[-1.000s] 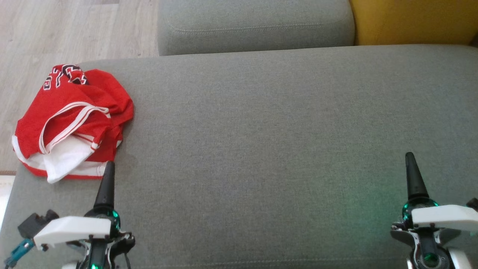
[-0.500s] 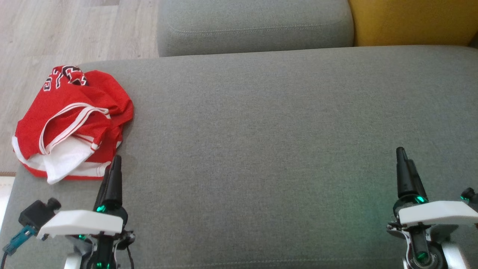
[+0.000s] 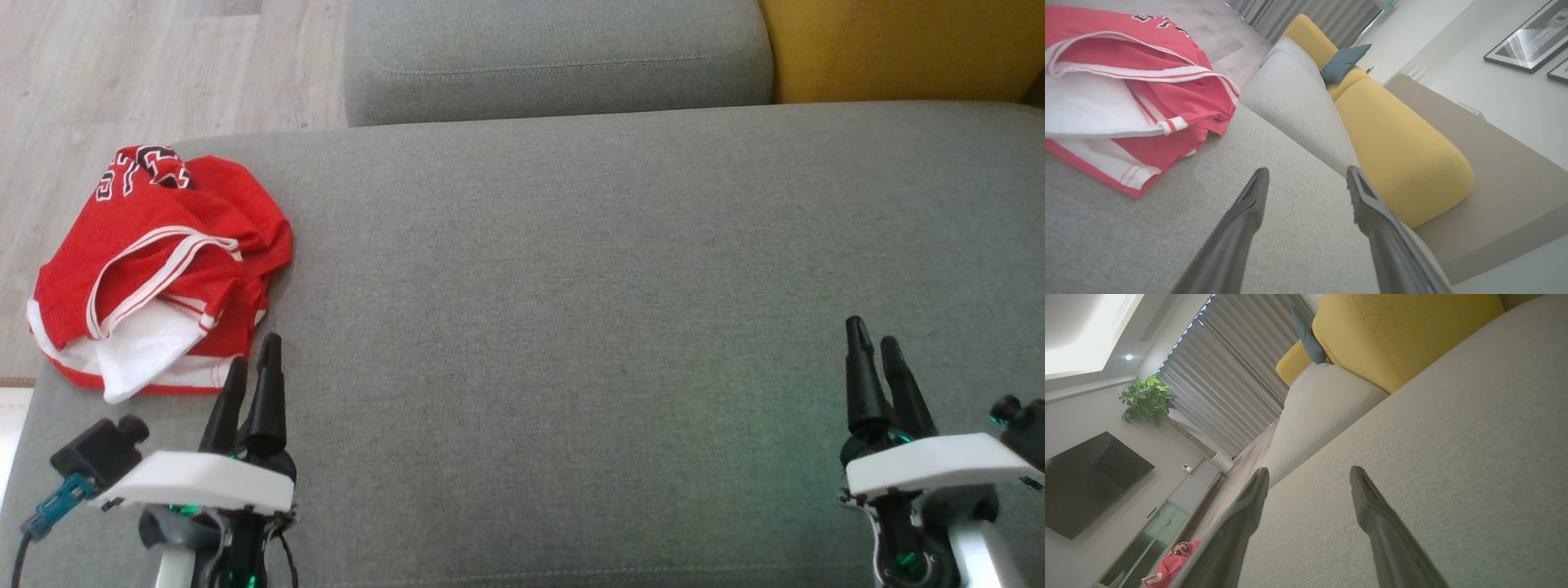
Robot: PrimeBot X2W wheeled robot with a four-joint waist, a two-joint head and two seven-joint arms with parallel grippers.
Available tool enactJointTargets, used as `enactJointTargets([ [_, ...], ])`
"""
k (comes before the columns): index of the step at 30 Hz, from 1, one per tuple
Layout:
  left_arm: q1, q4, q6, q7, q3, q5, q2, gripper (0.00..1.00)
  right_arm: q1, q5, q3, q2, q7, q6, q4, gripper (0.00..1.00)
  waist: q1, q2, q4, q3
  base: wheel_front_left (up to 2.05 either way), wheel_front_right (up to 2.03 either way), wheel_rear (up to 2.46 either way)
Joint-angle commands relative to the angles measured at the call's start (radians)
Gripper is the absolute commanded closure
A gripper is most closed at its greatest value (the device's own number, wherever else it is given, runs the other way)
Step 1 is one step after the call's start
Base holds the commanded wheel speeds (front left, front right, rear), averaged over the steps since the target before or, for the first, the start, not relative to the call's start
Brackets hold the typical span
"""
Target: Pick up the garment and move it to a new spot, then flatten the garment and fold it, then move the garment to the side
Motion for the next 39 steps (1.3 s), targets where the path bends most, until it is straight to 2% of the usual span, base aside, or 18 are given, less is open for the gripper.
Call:
enactJointTargets([
  [1, -0.056, -0.042, 0.005, -0.014, 0.016, 0.044, 0.025, 0.0, -0.048, -0.044, 0.018, -0.008, -0.013, 0.0, -0.043, 0.0, 0.0, 0.0, 0.0, 0.0, 0.0, 0.0, 0.0],
  [15, -0.054, -0.065, 0.021, -0.055, 0.004, 0.227, 0.041, 0.0, -0.048, -0.233, 0.064, -0.01, -0.024, 0.0, -0.057, 0.0, 0.0, 0.0, 0.002, -0.001, 0.0, 0.0, 0.0],
  [39, -0.04, -0.067, 0.035, -0.125, -0.028, 0.526, 0.06, 0.0, -0.026, -0.532, 0.066, 0.006, -0.052, -0.001, -0.055, 0.0, 0.0, 0.0, 0.005, -0.002, 0.0, 0.0, 0.0],
])
